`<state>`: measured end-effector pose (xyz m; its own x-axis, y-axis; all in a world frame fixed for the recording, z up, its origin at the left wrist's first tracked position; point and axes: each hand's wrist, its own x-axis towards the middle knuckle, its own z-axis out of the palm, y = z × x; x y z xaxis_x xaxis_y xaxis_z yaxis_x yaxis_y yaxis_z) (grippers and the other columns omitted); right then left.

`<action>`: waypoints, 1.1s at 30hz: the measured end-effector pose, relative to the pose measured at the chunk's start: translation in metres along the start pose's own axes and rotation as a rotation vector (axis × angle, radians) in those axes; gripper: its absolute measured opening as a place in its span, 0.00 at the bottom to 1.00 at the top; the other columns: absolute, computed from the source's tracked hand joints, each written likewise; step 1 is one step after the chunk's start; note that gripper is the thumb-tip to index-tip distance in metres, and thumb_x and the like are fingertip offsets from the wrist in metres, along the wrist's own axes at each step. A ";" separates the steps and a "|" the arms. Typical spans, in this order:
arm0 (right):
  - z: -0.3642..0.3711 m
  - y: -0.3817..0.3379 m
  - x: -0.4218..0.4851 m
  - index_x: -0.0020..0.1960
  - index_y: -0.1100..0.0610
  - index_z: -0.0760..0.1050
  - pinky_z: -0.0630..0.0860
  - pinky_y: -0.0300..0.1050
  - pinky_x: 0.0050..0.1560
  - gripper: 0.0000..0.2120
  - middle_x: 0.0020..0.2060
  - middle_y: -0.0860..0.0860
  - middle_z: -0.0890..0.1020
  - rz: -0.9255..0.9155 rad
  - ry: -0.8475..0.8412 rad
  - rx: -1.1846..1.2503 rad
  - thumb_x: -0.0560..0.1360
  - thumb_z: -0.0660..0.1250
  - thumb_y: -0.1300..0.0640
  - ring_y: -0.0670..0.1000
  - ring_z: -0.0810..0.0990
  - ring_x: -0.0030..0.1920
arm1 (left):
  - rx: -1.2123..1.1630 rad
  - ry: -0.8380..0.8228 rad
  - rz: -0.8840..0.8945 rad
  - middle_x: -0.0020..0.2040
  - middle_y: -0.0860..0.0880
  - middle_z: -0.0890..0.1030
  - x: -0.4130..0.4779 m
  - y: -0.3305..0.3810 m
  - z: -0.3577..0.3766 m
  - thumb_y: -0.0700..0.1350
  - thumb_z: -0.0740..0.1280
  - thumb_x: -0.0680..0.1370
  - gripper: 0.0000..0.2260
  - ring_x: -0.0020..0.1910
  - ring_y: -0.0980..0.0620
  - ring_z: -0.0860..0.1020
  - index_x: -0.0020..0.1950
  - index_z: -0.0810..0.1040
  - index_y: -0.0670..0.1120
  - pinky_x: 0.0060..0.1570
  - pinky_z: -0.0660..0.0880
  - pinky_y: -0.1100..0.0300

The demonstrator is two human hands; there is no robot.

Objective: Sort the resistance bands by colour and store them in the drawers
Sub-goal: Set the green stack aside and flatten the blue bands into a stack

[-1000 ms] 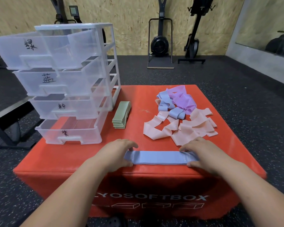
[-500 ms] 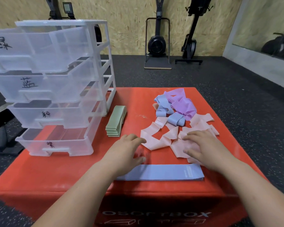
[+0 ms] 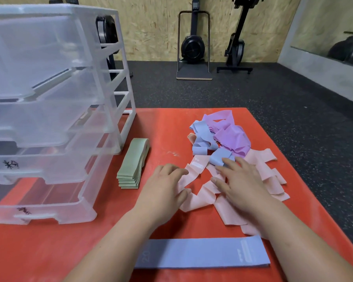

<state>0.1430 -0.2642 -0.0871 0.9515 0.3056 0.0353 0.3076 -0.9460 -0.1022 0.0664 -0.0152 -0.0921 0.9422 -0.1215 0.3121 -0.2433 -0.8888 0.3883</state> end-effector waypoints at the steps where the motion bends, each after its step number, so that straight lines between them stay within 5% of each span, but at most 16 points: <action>1: 0.002 -0.001 0.003 0.77 0.41 0.68 0.56 0.57 0.78 0.27 0.80 0.43 0.64 0.006 -0.002 -0.030 0.83 0.50 0.33 0.54 0.55 0.81 | -0.006 -0.005 -0.004 0.66 0.55 0.74 0.002 -0.002 0.001 0.58 0.67 0.79 0.22 0.66 0.50 0.71 0.73 0.75 0.56 0.66 0.72 0.53; 8: -0.012 0.005 0.020 0.70 0.52 0.77 0.71 0.55 0.68 0.17 0.68 0.50 0.79 -0.022 0.300 0.195 0.83 0.65 0.52 0.57 0.74 0.68 | -0.048 -0.008 -0.007 0.64 0.56 0.74 0.009 -0.001 0.001 0.58 0.64 0.79 0.21 0.65 0.50 0.72 0.71 0.77 0.55 0.66 0.71 0.54; 12: -0.046 0.001 0.009 0.68 0.55 0.79 0.66 0.40 0.65 0.18 0.67 0.48 0.80 -0.115 0.546 0.466 0.80 0.69 0.63 0.51 0.75 0.67 | -0.055 0.026 -0.008 0.64 0.56 0.75 0.008 0.001 -0.002 0.55 0.67 0.80 0.19 0.65 0.50 0.72 0.70 0.77 0.55 0.65 0.73 0.53; 15: -0.060 0.000 -0.004 0.62 0.52 0.83 0.75 0.48 0.61 0.16 0.60 0.46 0.84 -0.117 0.664 0.571 0.76 0.75 0.62 0.51 0.80 0.61 | -0.058 0.058 -0.014 0.64 0.56 0.75 0.006 0.006 -0.007 0.54 0.68 0.80 0.17 0.65 0.50 0.72 0.69 0.78 0.55 0.65 0.72 0.53; 19: -0.046 0.012 -0.015 0.53 0.47 0.85 0.76 0.49 0.48 0.11 0.44 0.45 0.85 0.012 0.534 0.333 0.73 0.78 0.58 0.53 0.81 0.48 | -0.060 0.079 -0.029 0.63 0.56 0.75 0.001 0.011 -0.012 0.53 0.68 0.80 0.16 0.63 0.50 0.72 0.68 0.78 0.56 0.63 0.72 0.54; 22: -0.047 0.011 -0.022 0.49 0.47 0.84 0.74 0.47 0.46 0.07 0.42 0.45 0.85 0.007 0.511 0.327 0.74 0.77 0.57 0.52 0.80 0.45 | -0.067 0.080 -0.015 0.62 0.57 0.75 -0.002 0.013 -0.013 0.53 0.68 0.80 0.16 0.62 0.51 0.74 0.68 0.78 0.56 0.63 0.73 0.52; 28: -0.072 -0.008 -0.027 0.49 0.49 0.83 0.74 0.35 0.45 0.05 0.42 0.40 0.85 -0.015 0.529 0.843 0.78 0.73 0.59 0.41 0.81 0.39 | -0.231 0.149 0.030 0.66 0.59 0.76 0.001 0.025 -0.017 0.54 0.70 0.81 0.17 0.67 0.54 0.74 0.70 0.78 0.55 0.67 0.71 0.56; 33: -0.058 -0.023 -0.029 0.54 0.46 0.82 0.79 0.51 0.44 0.10 0.39 0.52 0.82 -0.019 0.227 1.030 0.78 0.73 0.61 0.48 0.79 0.34 | -0.356 0.059 0.095 0.70 0.59 0.76 0.002 0.040 -0.013 0.54 0.73 0.80 0.25 0.68 0.58 0.74 0.76 0.73 0.56 0.69 0.70 0.61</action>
<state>0.1083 -0.2576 -0.0284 0.9566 0.1908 0.2201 0.2768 -0.3602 -0.8909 0.0558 -0.0457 -0.0647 0.8994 -0.1612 0.4064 -0.4035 -0.6641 0.6294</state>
